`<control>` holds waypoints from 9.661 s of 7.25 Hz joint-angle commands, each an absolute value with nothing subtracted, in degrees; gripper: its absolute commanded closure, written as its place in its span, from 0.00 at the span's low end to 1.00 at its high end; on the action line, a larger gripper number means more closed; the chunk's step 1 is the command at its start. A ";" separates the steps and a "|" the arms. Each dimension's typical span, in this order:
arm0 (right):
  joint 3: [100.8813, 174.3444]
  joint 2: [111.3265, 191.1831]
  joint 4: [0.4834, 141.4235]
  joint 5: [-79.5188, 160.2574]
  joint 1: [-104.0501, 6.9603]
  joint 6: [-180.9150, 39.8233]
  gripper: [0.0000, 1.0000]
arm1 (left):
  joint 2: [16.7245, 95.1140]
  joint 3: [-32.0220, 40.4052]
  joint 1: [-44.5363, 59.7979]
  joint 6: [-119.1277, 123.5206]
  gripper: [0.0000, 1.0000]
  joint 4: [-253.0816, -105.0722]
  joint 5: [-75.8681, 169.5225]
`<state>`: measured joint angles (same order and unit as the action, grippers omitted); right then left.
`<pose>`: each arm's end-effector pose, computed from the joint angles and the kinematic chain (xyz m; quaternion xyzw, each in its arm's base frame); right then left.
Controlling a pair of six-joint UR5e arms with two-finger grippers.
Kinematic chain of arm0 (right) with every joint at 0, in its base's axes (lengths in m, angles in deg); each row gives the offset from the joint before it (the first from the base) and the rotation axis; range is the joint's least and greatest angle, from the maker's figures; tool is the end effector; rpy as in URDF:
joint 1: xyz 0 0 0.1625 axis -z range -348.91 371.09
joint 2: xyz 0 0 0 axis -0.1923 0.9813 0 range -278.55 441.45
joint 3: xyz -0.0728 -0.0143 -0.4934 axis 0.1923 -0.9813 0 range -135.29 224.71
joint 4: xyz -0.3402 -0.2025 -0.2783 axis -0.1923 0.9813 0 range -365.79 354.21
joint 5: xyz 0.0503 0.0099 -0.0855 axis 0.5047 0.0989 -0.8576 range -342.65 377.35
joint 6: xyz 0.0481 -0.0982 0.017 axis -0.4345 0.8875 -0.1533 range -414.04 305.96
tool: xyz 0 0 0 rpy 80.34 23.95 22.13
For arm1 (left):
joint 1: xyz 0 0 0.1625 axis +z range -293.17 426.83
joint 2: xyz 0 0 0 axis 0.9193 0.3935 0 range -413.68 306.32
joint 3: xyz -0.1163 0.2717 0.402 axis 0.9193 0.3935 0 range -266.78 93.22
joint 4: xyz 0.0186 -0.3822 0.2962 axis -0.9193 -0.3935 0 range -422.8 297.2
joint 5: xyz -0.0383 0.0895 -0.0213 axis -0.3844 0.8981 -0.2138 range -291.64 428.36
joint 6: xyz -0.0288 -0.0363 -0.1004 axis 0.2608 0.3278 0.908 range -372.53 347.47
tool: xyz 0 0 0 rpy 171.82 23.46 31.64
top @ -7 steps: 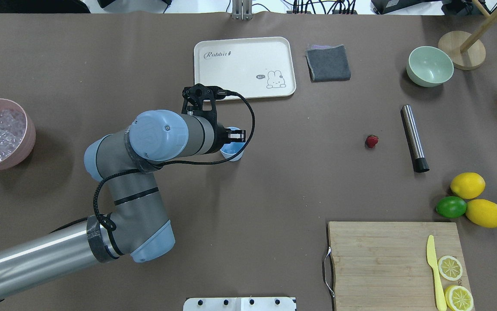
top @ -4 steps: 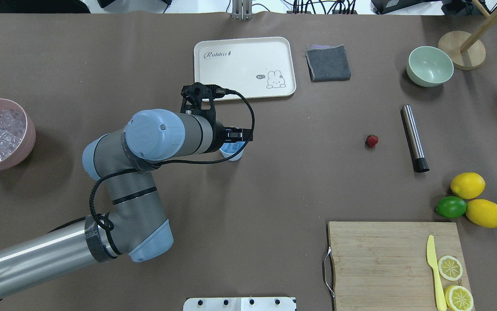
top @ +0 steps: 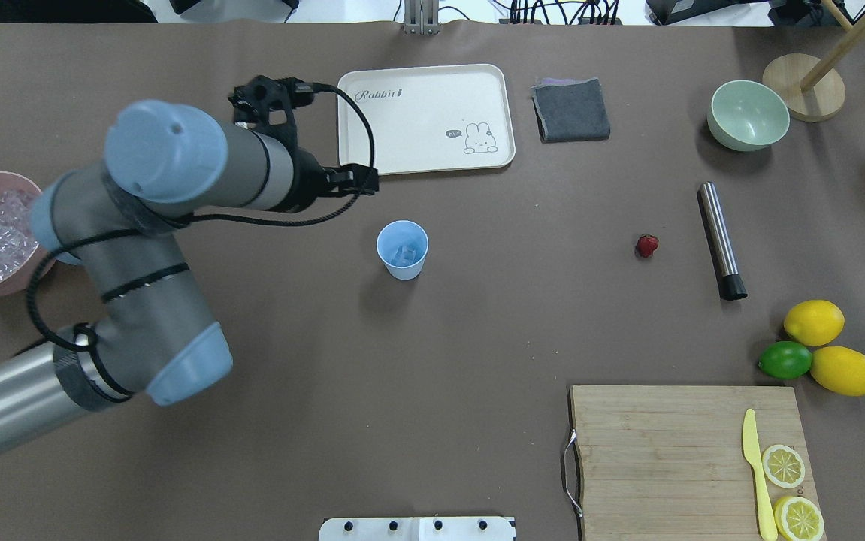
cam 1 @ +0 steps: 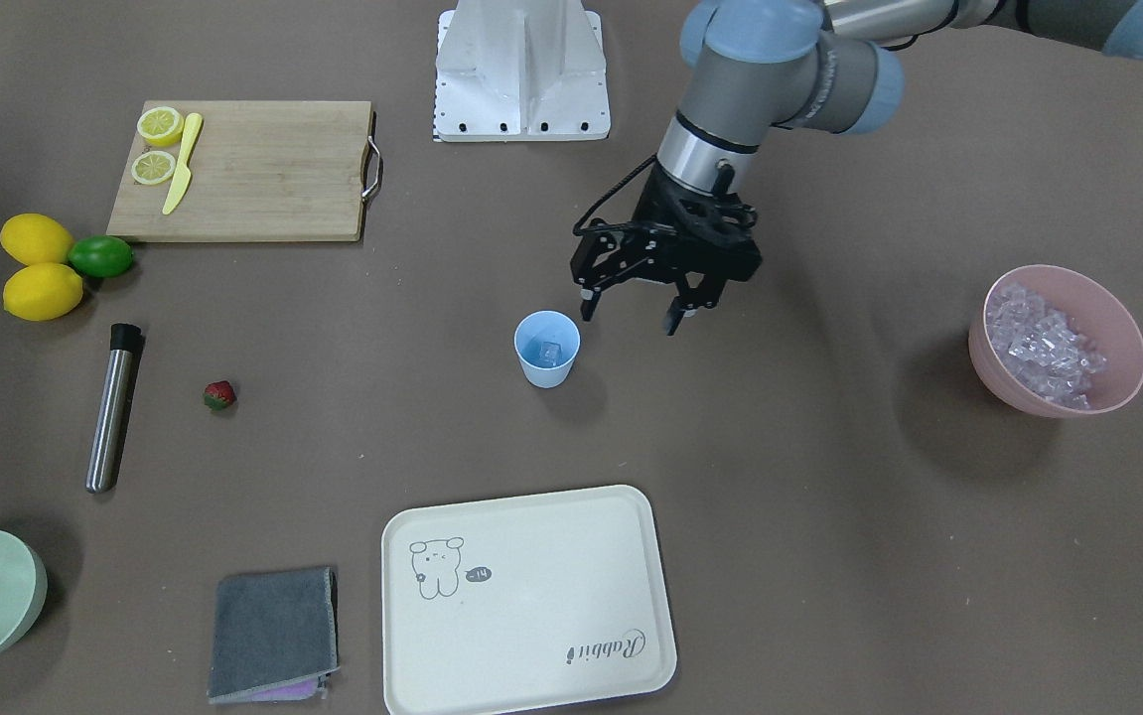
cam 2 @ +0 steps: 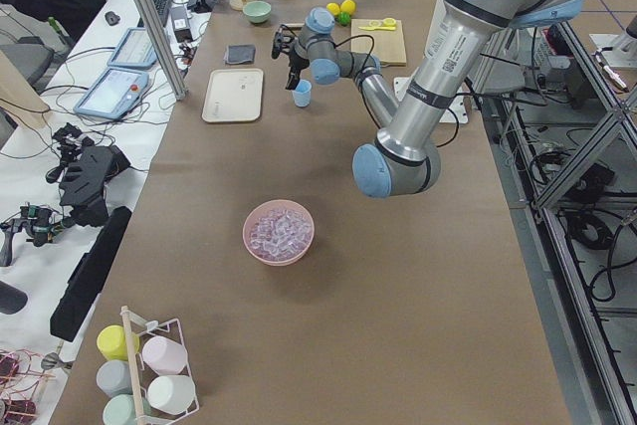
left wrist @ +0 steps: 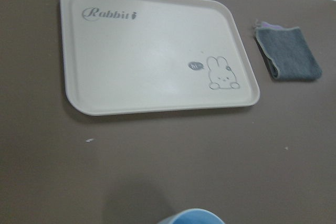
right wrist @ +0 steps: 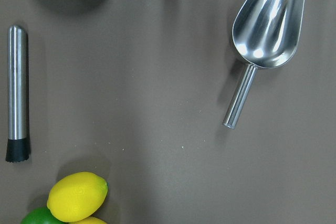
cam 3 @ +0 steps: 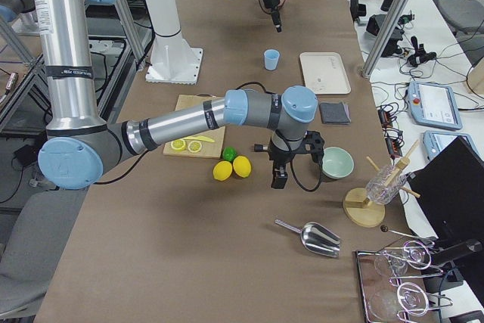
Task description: Mash ice and strawberries in cup
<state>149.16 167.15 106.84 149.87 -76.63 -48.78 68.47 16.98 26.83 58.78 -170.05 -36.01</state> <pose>0.0357 -0.5737 0.5986 -0.0221 -0.3631 -0.0490 0.9302 0.4910 -0.5501 0.2104 0.1617 0.5051 -0.0919 0.8428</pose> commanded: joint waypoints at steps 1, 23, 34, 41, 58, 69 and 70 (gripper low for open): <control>148.95 166.10 106.88 150.14 -76.45 -48.77 0.00 | 60.29 23.94 17.82 56.57 0.02 -162.39 -46.21; 148.94 166.35 106.36 149.36 -75.05 -48.68 0.00 | 37.91 4.72 1.96 5.22 0.14 -177.85 -59.96; 149.29 165.82 106.36 149.45 -75.05 -48.77 0.00 | 37.64 5.50 -5.12 0.30 1.00 -177.14 -63.80; 148.86 165.65 106.44 149.53 -75.13 -48.60 0.00 | 49.23 18.67 2.18 37.25 1.00 -185.39 -60.17; 148.06 166.79 106.88 149.62 -75.57 -48.68 0.00 | 72.45 6.30 40.11 58.31 1.00 -185.84 -16.45; 141.78 160.01 81.92 151.27 -74.79 -48.68 0.00 | 64.03 17.02 17.67 50.53 0.02 -177.51 -36.17; 140.00 161.85 72.79 151.38 -73.13 -48.77 0.00 | 61.40 16.85 11.87 45.96 0.02 -176.54 -41.45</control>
